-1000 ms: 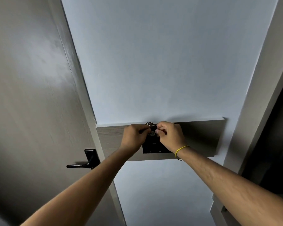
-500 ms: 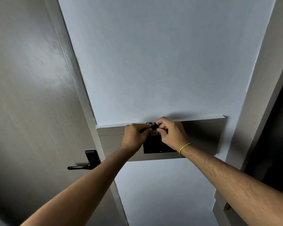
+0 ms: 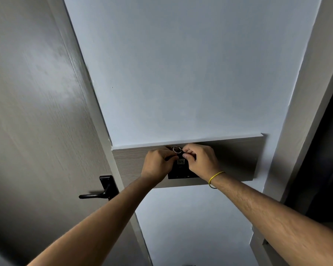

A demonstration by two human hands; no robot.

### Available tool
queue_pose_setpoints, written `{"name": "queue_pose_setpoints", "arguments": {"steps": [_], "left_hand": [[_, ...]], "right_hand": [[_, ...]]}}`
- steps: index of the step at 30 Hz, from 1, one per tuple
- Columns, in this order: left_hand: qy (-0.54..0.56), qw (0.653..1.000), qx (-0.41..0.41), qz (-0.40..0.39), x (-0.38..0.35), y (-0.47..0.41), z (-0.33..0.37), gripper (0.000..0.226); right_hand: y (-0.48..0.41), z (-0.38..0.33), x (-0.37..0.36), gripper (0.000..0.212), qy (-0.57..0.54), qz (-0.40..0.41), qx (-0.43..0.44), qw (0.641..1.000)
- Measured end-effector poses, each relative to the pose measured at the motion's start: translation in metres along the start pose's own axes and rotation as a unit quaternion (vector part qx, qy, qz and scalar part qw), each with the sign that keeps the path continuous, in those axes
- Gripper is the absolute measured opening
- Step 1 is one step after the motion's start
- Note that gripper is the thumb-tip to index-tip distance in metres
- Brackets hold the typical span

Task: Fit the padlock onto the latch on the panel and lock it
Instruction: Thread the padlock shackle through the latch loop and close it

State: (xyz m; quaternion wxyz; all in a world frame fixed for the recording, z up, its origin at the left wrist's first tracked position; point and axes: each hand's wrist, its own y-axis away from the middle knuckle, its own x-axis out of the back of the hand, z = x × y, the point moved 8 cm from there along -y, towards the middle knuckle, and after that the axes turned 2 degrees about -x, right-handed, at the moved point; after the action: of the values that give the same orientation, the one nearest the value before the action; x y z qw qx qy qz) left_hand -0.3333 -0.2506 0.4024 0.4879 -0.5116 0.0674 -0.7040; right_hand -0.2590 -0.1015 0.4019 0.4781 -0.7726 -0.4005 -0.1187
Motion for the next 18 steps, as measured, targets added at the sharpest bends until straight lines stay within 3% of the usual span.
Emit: {"name": "queue_pose_setpoints", "arguments": {"steps": [18], "left_hand": [[0.043, 0.997, 0.05, -0.041, 0.016, -0.028, 0.003, 0.009]], "right_hand": [[-0.02, -0.003, 0.005, 0.005, 0.001, -0.007, -0.027, 1.0]]}}
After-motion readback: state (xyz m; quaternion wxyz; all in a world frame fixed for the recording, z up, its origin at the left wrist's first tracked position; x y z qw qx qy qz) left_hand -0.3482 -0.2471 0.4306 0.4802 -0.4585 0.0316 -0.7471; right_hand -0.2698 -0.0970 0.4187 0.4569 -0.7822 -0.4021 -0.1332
